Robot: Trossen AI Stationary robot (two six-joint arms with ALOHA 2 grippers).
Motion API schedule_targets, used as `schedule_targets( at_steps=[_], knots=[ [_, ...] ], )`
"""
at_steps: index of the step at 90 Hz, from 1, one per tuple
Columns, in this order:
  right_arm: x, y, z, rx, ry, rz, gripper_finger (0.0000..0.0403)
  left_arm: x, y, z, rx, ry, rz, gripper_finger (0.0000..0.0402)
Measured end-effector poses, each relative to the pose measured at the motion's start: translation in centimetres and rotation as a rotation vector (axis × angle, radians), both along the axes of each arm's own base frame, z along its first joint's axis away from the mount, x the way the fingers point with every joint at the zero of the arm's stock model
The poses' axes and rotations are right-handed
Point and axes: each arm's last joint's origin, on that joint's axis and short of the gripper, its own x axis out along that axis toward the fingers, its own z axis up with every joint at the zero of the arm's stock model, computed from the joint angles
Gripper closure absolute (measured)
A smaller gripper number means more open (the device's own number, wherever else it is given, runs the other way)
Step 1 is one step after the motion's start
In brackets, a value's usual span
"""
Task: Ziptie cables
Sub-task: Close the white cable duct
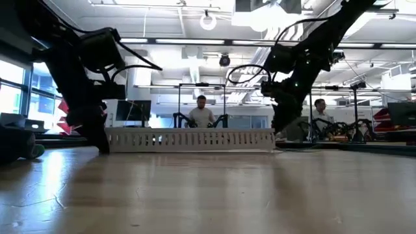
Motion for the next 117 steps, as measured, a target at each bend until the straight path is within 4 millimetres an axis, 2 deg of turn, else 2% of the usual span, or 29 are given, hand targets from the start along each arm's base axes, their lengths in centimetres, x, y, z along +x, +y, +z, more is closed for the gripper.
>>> schedule_targets(
  at_steps=[9, 30, 47, 59, 71, 85, 97, 110, 117],
  knots=[
    [0.0, 0.1, 0.0, -0.019, 0.017, 0.017, 0.0392, -0.1, 0.0, 0.0, 0.003, 0.019, 0.003, 0.0242],
    [-1.1, -0.7, 0.6, -0.091, 0.198, -0.054, 0.0391, -0.2, -0.2, 0.1, -0.024, 0.036, 0.000, 0.0243],
    [-1.5, -1.5, 0.6, -0.102, 0.202, -0.088, 0.0391, -0.1, -0.2, 0.1, -0.025, 0.024, 0.001, 0.0243],
    [-0.8, -1.8, 0.6, -0.073, 0.103, -0.064, 0.0391, 0.1, -0.2, 0.2, -0.019, 0.001, -0.010, 0.0243],
    [0.8, -1.8, -0.3, -0.025, 0.003, -0.034, 0.0391, 0.2, -0.2, 0.2, -0.010, -0.009, -0.013, 0.0243],
    [1.7, -1.4, -1.1, -0.044, 0.016, -0.023, 0.0391, 0.2, -0.1, 0.2, -0.009, -0.014, -0.001, 0.0243],
    [0.9, -1.2, 0.1, -0.061, 0.027, -0.036, 0.0391, 0.3, -0.2, 0.3, -0.030, -0.031, 0.023, 0.0243],
    [-1.0, -1.4, 1.9, -0.051, 0.028, -0.100, 0.0391, 0.2, -0.2, 0.2, -0.034, -0.021, 0.023, 0.0243],
    [-2.0, -1.9, 1.7, -0.025, 0.086, -0.162, 0.0391, 0.2, -0.2, 0.2, -0.034, -0.022, 0.026, 0.0243]
  ],
)
